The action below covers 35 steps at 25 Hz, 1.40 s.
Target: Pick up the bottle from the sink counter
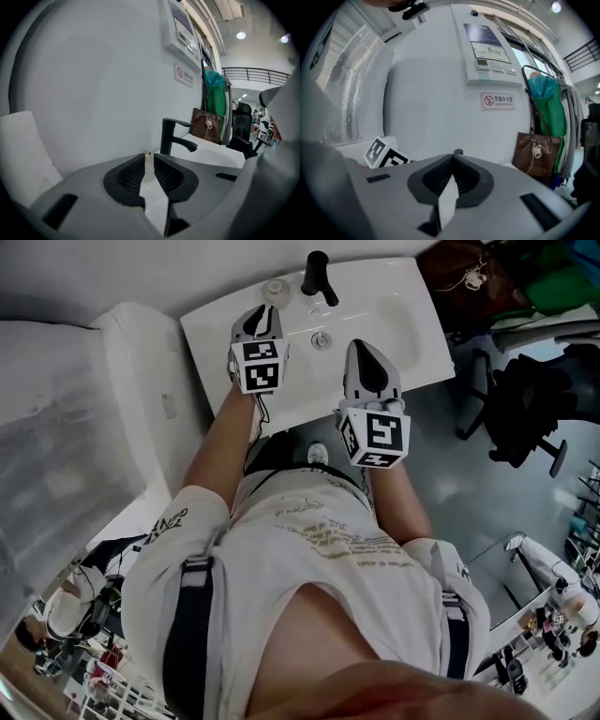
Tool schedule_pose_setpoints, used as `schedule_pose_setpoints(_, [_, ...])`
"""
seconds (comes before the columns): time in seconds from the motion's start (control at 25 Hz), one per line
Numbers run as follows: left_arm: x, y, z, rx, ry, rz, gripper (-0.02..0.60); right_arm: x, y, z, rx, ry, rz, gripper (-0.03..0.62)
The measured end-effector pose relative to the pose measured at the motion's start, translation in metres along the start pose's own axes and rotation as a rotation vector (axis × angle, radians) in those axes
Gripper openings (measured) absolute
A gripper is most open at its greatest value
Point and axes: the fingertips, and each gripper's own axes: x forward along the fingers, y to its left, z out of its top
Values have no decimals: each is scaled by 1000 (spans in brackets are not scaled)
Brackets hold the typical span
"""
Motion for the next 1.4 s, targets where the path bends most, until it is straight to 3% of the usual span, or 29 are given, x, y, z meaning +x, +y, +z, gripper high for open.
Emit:
schedule_pose_setpoints(0.12, [19,2,-11,-3,27,-15,105,3,-1,-4,-9,13,-8,24])
schedule_pose_setpoints(0.36, [46,5,-27,1,74,-15,136,3,-11,-5,-38,27,-54,24])
schedule_pose_setpoints(0.52, [61,7,-38,16,103,-7,201,3,-18,-13,-28,50,-74,23])
schedule_pose_setpoints(0.84, [81,10,-46,7,92,-7,283,1,-23,-24,-19,76,-97,25])
schedule_pose_setpoints(1.04, [95,12,-50,22,90,-2,305,0,-28,-26,38,91,-94,23])
schedule_pose_setpoints(1.4, [114,13,-56,25,79,-11,319,2,-36,-33,33,118,-119,25])
